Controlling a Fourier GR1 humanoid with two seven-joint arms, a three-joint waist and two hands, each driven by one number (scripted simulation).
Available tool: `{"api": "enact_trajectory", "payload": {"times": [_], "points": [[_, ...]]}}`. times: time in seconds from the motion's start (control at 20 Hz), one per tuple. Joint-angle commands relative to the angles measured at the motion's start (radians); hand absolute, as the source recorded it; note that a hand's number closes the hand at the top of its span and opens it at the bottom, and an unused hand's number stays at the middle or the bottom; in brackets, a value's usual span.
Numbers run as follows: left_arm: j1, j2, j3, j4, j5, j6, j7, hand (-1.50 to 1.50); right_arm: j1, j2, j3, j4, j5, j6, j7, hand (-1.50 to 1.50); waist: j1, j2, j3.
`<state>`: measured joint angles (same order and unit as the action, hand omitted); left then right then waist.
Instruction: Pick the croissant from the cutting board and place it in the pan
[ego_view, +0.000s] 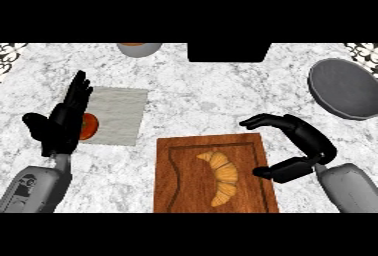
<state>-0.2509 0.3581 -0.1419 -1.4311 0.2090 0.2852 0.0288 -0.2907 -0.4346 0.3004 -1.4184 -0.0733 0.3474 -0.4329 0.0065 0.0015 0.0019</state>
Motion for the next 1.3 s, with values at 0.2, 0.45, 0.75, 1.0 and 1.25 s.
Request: {"api": "enact_trajectory", "payload": {"times": [0.2, 0.45, 0.75, 1.0, 1.25], "points": [[0.031, 0.020, 0.035, -0.024, 0.019, -0.038, 0.016, 0.00, -0.086, -0.277, -0.138, -0.050, 0.046, 0.160, -0.079, -1.50, -0.005, -0.004, -0.003], [0.021, 0.013, 0.038, -0.041, 0.020, -0.047, 0.020, 0.00, -0.217, -0.374, -0.109, -0.083, 0.148, 0.236, 0.009, -1.50, 0.006, -0.004, -0.003], [-0.006, -0.019, 0.044, -0.021, -0.013, -0.040, 0.044, 0.00, -0.281, -0.271, -0.099, -0.259, 0.097, 0.284, 0.296, -1.50, -0.006, -0.004, -0.003], [0.020, -0.039, 0.045, -0.053, -0.049, -0.035, 0.044, 0.00, -0.334, -0.162, -0.064, -0.324, 0.152, 0.279, 0.438, -1.50, -0.003, -0.003, -0.002], [-0.006, -0.021, 0.113, 0.042, -0.019, -0.105, -0.001, 0.00, -0.329, -0.083, -0.028, -0.384, 0.067, 0.370, 0.558, -1.50, -0.008, -0.003, -0.003]]}}
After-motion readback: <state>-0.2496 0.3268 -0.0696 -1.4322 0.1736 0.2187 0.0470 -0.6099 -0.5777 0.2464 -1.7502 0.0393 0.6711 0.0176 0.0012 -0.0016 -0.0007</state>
